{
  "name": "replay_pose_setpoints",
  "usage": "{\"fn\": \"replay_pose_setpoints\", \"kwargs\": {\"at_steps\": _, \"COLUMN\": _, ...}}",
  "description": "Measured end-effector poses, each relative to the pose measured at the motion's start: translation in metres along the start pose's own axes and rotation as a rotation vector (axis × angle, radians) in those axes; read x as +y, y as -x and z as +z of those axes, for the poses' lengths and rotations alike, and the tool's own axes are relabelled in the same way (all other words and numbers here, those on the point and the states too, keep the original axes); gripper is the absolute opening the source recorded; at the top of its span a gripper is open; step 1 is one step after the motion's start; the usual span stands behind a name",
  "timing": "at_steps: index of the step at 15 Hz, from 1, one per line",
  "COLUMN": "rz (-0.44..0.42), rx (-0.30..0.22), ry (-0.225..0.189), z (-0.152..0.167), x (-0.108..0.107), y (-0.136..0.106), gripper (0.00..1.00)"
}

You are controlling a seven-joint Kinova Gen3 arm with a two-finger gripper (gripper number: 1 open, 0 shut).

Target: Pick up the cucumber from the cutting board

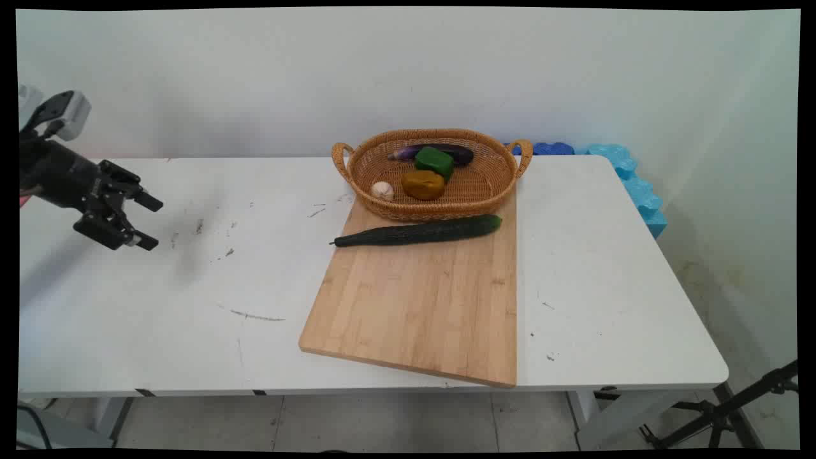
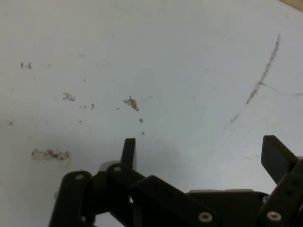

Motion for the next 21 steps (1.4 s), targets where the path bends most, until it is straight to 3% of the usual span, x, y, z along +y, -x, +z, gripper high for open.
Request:
{"fn": "replay_pose_setpoints", "kwargs": {"at_steps": 12, "rz": 0.075, "rx": 0.017, "ry": -0.005, "z": 0.061, "x": 0.010, "y": -0.080, "gripper": 1.00}}
{"fn": "replay_pose_setpoints", "kwargs": {"at_steps": 21, "rz": 0.099, "rx": 0.069, "ry": -0.003, "z": 0.152, "x": 0.020, "y": -0.171, "gripper": 1.00}}
